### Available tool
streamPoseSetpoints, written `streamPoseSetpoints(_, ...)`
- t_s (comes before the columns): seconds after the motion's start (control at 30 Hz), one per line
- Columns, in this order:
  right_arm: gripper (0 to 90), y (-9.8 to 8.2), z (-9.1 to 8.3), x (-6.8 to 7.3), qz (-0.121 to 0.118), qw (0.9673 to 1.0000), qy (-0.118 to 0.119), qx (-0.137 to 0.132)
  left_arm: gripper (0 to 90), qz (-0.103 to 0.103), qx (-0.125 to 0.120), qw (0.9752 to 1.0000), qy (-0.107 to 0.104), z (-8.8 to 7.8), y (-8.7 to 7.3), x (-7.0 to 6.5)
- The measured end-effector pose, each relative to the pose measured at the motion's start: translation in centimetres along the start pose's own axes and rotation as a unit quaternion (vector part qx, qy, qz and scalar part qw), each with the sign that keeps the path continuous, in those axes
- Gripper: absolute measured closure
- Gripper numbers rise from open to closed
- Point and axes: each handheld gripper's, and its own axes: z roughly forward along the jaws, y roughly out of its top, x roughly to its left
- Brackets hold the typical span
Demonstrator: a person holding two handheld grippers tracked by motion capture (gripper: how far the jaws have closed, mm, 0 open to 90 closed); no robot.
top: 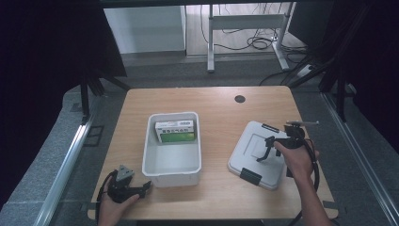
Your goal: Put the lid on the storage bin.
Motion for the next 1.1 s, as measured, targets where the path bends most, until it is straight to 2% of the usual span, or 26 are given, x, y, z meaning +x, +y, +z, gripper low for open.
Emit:
streamPoseSetpoints(0.43,62.6,0.2,1.1,-0.3,0.025,0.9995,0.006,0.020,12.1,0.000,0.000,1.0000,0.000,0.0,0.0,0.0)
streamPoseSetpoints(0.6,68.5,0.7,1.4,-0.5,0.043,0.9986,0.012,0.027,11.9,0.001,0.000,1.0000,-0.002,0.0,0.0,0.0)
streamPoseSetpoints(0.73,74.9,0.7,1.9,-0.6,0.062,0.9966,0.012,0.052,12.2,0.001,0.000,1.0000,0.000,0.0,0.0,0.0)
streamPoseSetpoints(0.77,76.2,0.7,2.0,-0.7,0.070,0.9960,0.017,0.054,12.2,0.001,0.000,1.0000,0.000,0.0,0.0,0.0)
streamPoseSetpoints(0.9,78.7,0.8,2.1,-0.6,0.076,0.9951,0.018,0.061,12.2,0.000,0.000,1.0000,0.000,0.0,0.0,0.0)
streamPoseSetpoints(1.1,81.8,1.0,2.3,-0.9,0.104,0.9911,0.040,0.074,12.2,0.000,0.000,1.0000,0.000,0.0,0.0,0.0)
